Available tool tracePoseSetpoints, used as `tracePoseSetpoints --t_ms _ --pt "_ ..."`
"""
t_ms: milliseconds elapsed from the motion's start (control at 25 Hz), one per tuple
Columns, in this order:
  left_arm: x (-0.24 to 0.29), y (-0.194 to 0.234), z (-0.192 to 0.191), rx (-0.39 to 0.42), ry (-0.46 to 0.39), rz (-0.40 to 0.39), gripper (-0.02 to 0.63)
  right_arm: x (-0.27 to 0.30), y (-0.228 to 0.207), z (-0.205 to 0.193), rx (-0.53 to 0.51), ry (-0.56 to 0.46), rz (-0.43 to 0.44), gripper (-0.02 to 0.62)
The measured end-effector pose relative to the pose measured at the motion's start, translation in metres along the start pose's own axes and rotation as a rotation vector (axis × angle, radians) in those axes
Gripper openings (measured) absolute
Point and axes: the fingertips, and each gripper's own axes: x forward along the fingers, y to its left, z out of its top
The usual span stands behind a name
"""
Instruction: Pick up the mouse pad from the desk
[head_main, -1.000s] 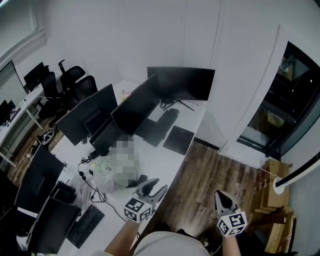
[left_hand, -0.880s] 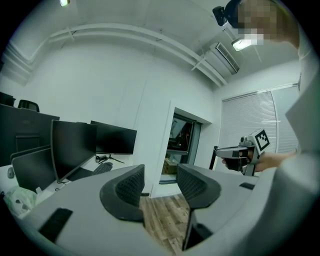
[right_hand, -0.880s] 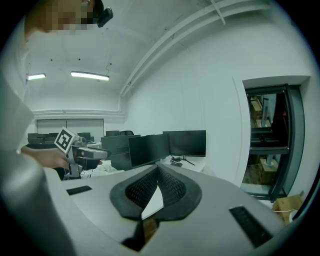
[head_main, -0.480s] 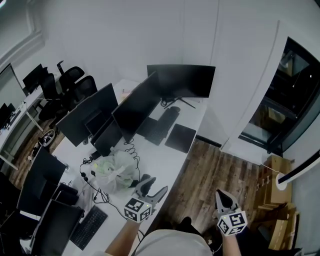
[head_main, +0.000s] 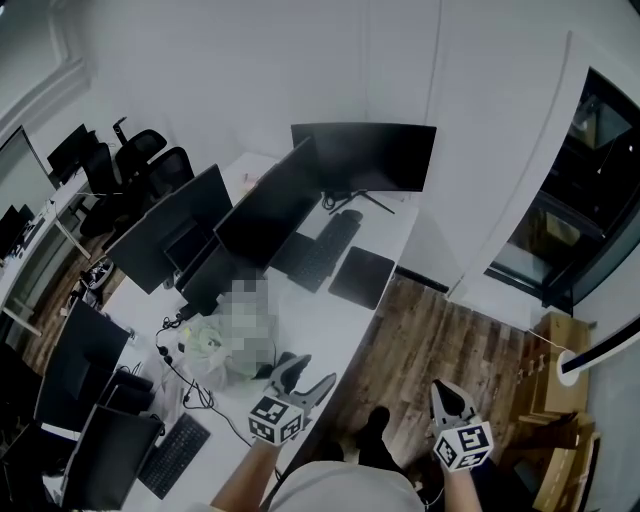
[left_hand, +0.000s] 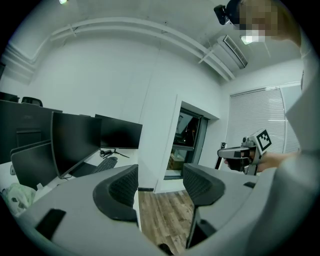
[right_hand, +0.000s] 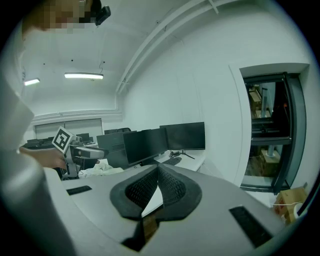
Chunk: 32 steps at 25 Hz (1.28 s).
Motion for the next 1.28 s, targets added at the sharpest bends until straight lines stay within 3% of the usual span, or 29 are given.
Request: tracePoseSetpoints --t_ms 920,1280 --pt "0.173 0.038 0.028 0.015 0.059 0.138 0.313 0.137 -0.162 0.028 -0.019 0.046 0.162 0.012" --pt "0.214 0.048 0.031 0.002 0.085 0.174 0.324 0.165 -0.195 0.024 -0.021 0.086 0.212 0.012"
